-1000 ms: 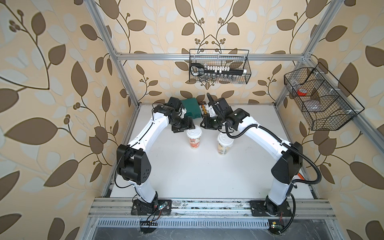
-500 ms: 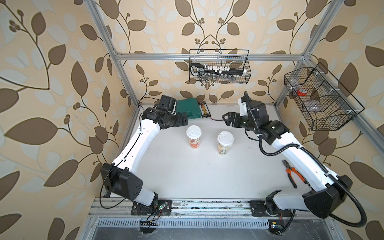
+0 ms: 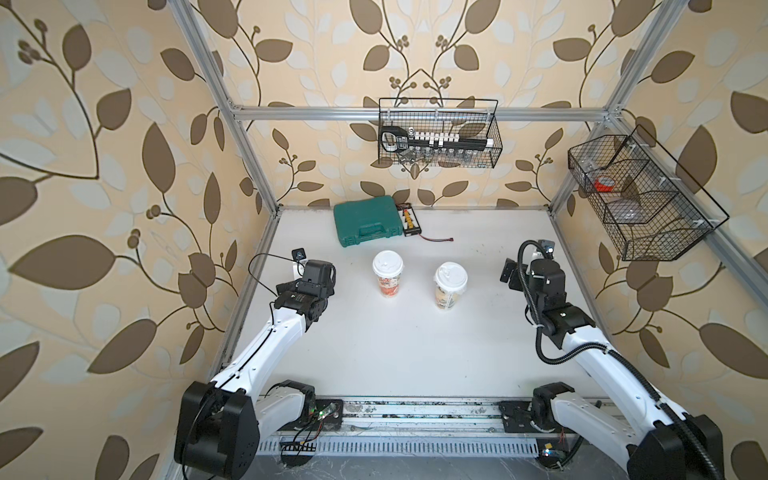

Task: Put the leak-proof paper on the milk tea cups
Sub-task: Reset both arms

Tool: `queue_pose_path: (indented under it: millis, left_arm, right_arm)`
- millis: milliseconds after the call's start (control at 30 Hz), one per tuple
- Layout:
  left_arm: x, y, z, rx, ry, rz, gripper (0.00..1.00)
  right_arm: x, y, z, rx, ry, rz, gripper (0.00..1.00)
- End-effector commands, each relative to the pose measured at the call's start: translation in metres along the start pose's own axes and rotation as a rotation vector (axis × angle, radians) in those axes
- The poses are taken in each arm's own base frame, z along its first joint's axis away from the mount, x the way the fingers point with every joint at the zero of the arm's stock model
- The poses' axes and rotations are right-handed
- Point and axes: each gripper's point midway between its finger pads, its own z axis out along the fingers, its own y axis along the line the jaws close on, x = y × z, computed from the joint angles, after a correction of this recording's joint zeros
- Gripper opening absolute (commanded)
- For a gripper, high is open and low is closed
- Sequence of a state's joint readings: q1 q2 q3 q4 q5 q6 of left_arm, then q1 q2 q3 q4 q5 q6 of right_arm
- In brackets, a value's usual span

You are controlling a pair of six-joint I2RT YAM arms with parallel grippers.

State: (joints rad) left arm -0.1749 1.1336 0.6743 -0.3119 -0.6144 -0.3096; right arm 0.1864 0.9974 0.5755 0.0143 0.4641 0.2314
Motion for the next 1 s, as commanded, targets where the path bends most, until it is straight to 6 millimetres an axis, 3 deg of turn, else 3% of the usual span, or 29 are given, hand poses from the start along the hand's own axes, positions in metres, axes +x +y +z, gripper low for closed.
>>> queue_pose_path:
  millis: [0, 100, 233, 367, 433, 600, 667, 733, 967]
  left_arm:
    - [-0.035, 0.000, 0.016, -0.031, -0.176, -0.077, 0.99]
    - [-0.025, -0.008, 0.037, -0.033, -0.196, -0.044, 0.99]
    - [-0.015, -0.026, 0.056, 0.025, -0.223, -0.004, 0.99]
    - [-0.020, -0.044, 0.063, 0.115, -0.235, -0.004, 0.99]
    - [-0.009, -0.054, 0.070, 0.168, -0.244, 0.008, 0.99]
    - [0.000, -0.068, 0.062, 0.321, -0.275, 0.033, 0.99]
    - [0.005, -0.070, 0.062, 0.350, -0.334, 0.038, 0.99]
    - [0.008, -0.072, 0.066, 0.345, -0.264, 0.049, 0.99]
    - [0.007, -0.071, 0.066, 0.360, -0.268, 0.036, 0.99]
  right_arm:
    - [-0.002, -0.024, 0.013, 0.138, -0.128, -0.047, 1.00]
    - [0.019, -0.027, 0.032, 0.127, -0.115, -0.028, 1.00]
    - [0.027, -0.017, 0.052, 0.084, -0.128, -0.048, 1.00]
    - [0.040, -0.013, 0.070, 0.037, -0.121, -0.041, 1.00]
    - [0.045, -0.005, 0.071, -0.035, -0.147, -0.040, 1.00]
    - [0.055, 0.007, 0.063, -0.143, -0.214, -0.057, 1.00]
    - [0.059, 0.011, 0.064, -0.170, -0.179, -0.068, 1.00]
    - [0.058, 0.011, 0.067, -0.170, -0.180, -0.070, 1.00]
    - [0.059, 0.010, 0.069, -0.174, -0.162, -0.068, 1.00]
